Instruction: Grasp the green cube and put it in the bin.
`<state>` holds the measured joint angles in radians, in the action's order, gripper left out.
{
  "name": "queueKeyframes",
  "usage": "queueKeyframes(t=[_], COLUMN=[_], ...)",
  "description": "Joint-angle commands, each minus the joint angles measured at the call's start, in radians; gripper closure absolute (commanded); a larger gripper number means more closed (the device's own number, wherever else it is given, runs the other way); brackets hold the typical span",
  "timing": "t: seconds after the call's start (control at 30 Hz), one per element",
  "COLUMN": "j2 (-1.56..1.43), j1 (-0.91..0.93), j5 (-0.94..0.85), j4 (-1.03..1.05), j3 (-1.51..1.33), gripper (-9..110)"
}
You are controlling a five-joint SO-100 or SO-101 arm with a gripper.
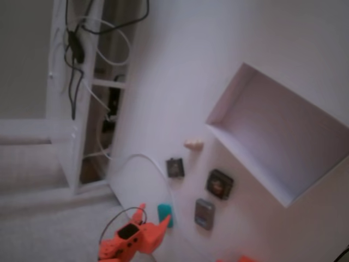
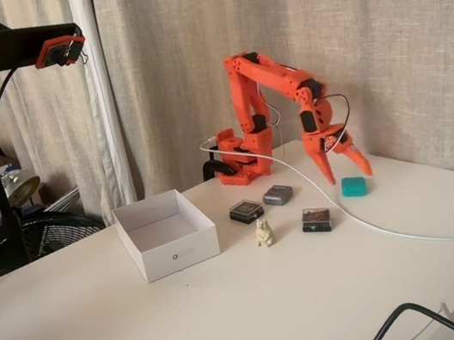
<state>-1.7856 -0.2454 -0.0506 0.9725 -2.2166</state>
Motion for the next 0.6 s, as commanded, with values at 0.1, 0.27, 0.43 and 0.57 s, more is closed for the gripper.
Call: queueKeyframes(t=[0.1, 0.27, 0.43, 0.57], j2=[0.015, 0.025, 0.037, 0.087], j1=[-0.025, -0.043, -0.063, -0.066], j5=[0.000, 0.000, 0.000, 0.000], j4=[-0.017, 0.021, 0.005, -0.008], j3=[-0.003, -0.025, -0.035, -0.003], gripper=[63, 63, 63, 63])
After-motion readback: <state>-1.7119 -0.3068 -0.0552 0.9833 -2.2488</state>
